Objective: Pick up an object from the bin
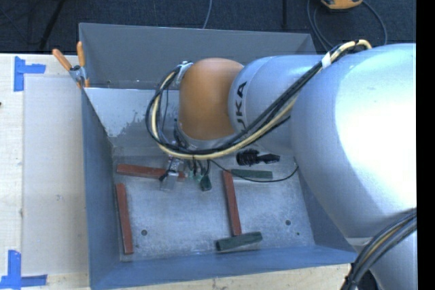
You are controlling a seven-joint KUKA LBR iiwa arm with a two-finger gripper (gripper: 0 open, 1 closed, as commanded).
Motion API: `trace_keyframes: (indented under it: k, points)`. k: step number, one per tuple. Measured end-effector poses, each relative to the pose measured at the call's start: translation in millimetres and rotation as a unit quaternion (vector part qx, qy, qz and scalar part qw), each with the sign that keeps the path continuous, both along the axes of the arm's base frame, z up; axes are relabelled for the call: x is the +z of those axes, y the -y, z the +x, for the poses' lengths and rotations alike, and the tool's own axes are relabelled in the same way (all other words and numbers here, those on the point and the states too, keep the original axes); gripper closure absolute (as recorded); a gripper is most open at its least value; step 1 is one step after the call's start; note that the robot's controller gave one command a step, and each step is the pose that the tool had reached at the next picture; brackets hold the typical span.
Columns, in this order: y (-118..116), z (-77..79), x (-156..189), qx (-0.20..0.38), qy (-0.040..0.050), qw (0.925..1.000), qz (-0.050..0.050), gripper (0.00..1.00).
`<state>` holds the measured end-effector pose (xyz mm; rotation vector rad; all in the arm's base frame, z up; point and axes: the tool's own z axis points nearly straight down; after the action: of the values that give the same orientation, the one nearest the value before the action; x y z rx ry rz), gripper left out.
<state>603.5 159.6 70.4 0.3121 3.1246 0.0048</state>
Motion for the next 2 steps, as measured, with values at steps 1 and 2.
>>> trace_keyframes:
  k: [1,2]
  points:
    - [13.7,-5.9,42.8,0.031,-0.0046,0.9995,-0.002,1.0]
    - [34.0,-10.6,91.3,0.149,-0.0011,0.9889,-0.002,1.0]
